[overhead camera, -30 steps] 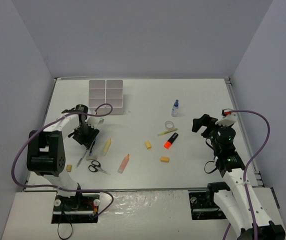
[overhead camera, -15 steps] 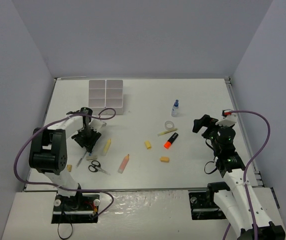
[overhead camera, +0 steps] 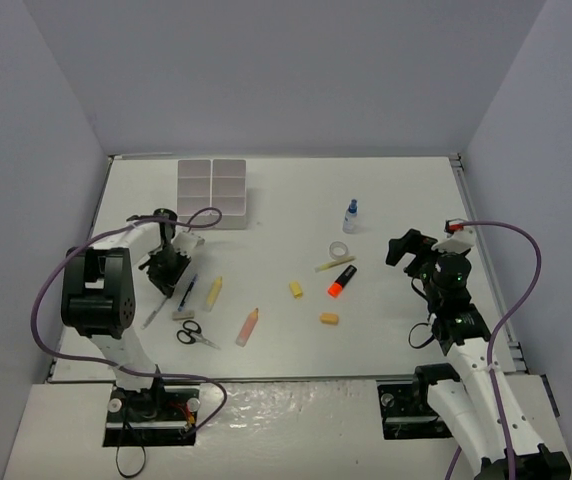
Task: Sort the stationery into containers
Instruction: Pick up the pen from the center of the board, then place the pen in the storage box.
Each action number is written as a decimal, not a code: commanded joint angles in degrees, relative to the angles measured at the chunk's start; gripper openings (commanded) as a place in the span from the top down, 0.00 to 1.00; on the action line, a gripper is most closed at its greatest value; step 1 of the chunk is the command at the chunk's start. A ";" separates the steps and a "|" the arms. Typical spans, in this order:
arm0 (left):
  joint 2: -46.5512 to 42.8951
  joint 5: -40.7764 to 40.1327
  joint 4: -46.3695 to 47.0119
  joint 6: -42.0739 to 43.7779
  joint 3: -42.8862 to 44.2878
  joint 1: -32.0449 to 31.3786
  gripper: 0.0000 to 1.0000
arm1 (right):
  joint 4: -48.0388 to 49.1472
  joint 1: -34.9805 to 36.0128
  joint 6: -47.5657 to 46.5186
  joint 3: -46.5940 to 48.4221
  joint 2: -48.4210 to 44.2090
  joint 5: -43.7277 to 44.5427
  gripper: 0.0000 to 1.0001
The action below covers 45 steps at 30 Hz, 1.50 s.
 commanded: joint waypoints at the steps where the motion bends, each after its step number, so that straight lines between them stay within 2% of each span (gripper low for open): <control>1: -3.84 8.91 -0.36 -3.93 6.65 5.54 1.00 | 2.77 0.50 -0.89 3.80 -0.74 1.62 0.00; 6: -10.35 14.63 -1.72 -8.51 19.49 6.77 1.00 | 2.85 0.50 -0.80 4.91 0.04 1.96 0.00; 9: -12.72 16.73 3.36 -12.11 27.11 6.80 1.00 | 2.85 0.50 -0.63 5.84 1.17 1.96 0.00; 12: -14.61 17.39 13.53 -16.09 30.37 6.75 1.00 | 3.07 0.50 -0.17 7.03 2.18 2.05 0.00; 14: -15.24 17.22 27.13 -19.54 28.46 6.67 1.00 | 3.58 0.50 0.28 7.83 2.94 2.13 0.00; 20: -5.65 17.41 46.05 -31.78 33.83 6.29 1.00 | 6.19 0.50 1.93 9.11 3.74 2.74 0.00; 22: -2.61 17.68 54.81 -32.46 34.34 5.53 1.00 | 6.82 0.51 2.56 9.43 3.82 3.23 0.00; 28: 7.01 19.13 71.57 -31.73 36.44 2.45 1.00 | 6.63 0.59 4.03 9.24 3.38 5.22 0.00; 37: 13.91 20.66 80.71 -29.49 36.05 2.18 1.00 | 4.17 0.68 2.75 9.61 3.65 7.56 0.00; 45: 12.27 22.60 81.09 -26.13 30.23 2.18 1.00 | 4.44 0.68 2.22 9.72 5.47 8.34 0.00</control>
